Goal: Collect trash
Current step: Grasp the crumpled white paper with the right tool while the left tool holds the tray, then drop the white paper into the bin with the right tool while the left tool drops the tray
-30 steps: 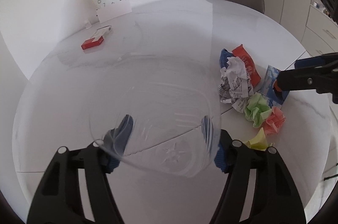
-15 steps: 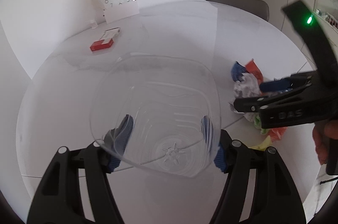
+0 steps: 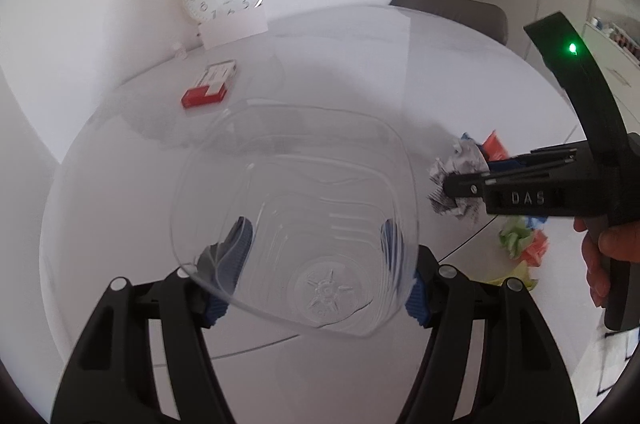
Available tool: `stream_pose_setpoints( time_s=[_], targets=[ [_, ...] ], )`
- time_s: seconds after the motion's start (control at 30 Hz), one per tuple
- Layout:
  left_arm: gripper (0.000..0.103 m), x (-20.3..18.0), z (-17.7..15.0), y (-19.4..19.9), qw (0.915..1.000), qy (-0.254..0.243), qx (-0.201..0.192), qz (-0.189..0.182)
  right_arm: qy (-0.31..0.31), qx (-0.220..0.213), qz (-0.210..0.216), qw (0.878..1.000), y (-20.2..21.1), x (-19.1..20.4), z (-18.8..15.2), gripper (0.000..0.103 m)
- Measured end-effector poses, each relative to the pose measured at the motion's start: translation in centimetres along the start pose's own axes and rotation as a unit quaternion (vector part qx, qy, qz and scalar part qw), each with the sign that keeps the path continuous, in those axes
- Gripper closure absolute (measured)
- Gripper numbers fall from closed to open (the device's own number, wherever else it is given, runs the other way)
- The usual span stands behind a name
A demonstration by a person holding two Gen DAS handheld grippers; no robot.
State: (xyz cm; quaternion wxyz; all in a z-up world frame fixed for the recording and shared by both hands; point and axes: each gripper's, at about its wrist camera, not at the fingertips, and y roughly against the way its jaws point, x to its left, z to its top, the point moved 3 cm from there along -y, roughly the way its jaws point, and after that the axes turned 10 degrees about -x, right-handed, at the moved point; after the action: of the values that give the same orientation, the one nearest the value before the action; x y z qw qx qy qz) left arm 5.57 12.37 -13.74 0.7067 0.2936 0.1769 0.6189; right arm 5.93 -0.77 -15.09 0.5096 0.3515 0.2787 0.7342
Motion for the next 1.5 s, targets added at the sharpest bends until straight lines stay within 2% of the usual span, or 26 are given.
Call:
stream_pose_setpoints(
  time_s=[0.17,0.33,0.43,0.47,0.57,0.63,0.73,0.87,1.0,1.03,1.07,1.23,1.33,1.4,1.5],
  targets=[
    [0.038,-2.2,3.1,2.1,0.9981,-0.035,-0.023,-0.045,-0.035,-0.052,0.001,0.998,5.8,-1.1,1.2,0.063],
    [0.038,-7.6,5.7,4.9,0.9873,-0.089,-0.061,-0.117,-0.073,-0.102,-0.056,0.991,14.8,-5.2,-1.2,0.063],
    [0.038,-12.3,6.4,6.4,0.9740,-0.120,-0.071,-0.178,-0.117,-0.116,-0.122,0.979,20.8,-9.4,-5.8,0.063],
    [0.038,-14.6,6.3,7.0,0.9664,-0.134,-0.071,-0.208,-0.129,-0.113,-0.146,0.974,22.1,-10.7,-7.5,0.063],
    [0.038,-19.4,5.7,8.2,0.9487,-0.162,-0.064,-0.263,-0.181,-0.091,-0.204,0.958,24.9,-14.5,-13.6,0.062],
    [0.038,-23.0,4.9,8.9,0.9336,-0.180,-0.053,-0.305,-0.222,-0.072,-0.223,0.946,25.3,-16.9,-17.9,0.062],
    [0.038,-27.2,3.5,9.5,0.9170,-0.200,-0.034,-0.343,-0.294,-0.027,-0.227,0.928,23.4,-20.7,-25.9,0.062],
    [0.038,-31.9,1.0,9.9,0.9042,-0.232,-0.012,-0.358,-0.345,0.024,-0.200,0.917,17.4,-24.3,-33.6,0.062],
    [0.038,-35.7,-1.3,9.9,0.8959,-0.263,0.009,-0.358,-0.377,0.050,-0.183,0.907,12.5,-26.4,-37.8,0.059],
    [0.038,-36.6,-1.9,10.0,0.8943,-0.275,0.011,-0.353,-0.383,0.055,-0.182,0.904,12.1,-26.9,-38.6,0.051],
    [0.038,-37.2,-2.2,10.0,0.8930,-0.282,0.010,-0.351,-0.391,0.060,-0.180,0.900,11.6,-27.3,-39.3,0.038],
    [0.038,-39.4,-3.5,10.0,0.8854,-0.305,0.018,-0.350,-0.392,0.044,-0.198,0.897,13.7,-26.9,-39.0,0.012],
    [0.038,-40.5,-5.4,10.0,0.8797,-0.313,0.038,-0.356,-0.383,0.025,-0.235,0.893,17.3,-26.9,-38.9,0.007],
    [0.038,-41.8,-7.4,9.5,0.8740,-0.323,0.053,-0.359,-0.386,0.008,-0.266,0.883,20.3,-27.3,-39.3,0.004],
    [0.038,-44.0,-11.1,8.1,0.8651,-0.350,0.071,-0.352,-0.402,-0.016,-0.290,0.869,23.4,-28.2,-40.1,0.004]
  ],
)
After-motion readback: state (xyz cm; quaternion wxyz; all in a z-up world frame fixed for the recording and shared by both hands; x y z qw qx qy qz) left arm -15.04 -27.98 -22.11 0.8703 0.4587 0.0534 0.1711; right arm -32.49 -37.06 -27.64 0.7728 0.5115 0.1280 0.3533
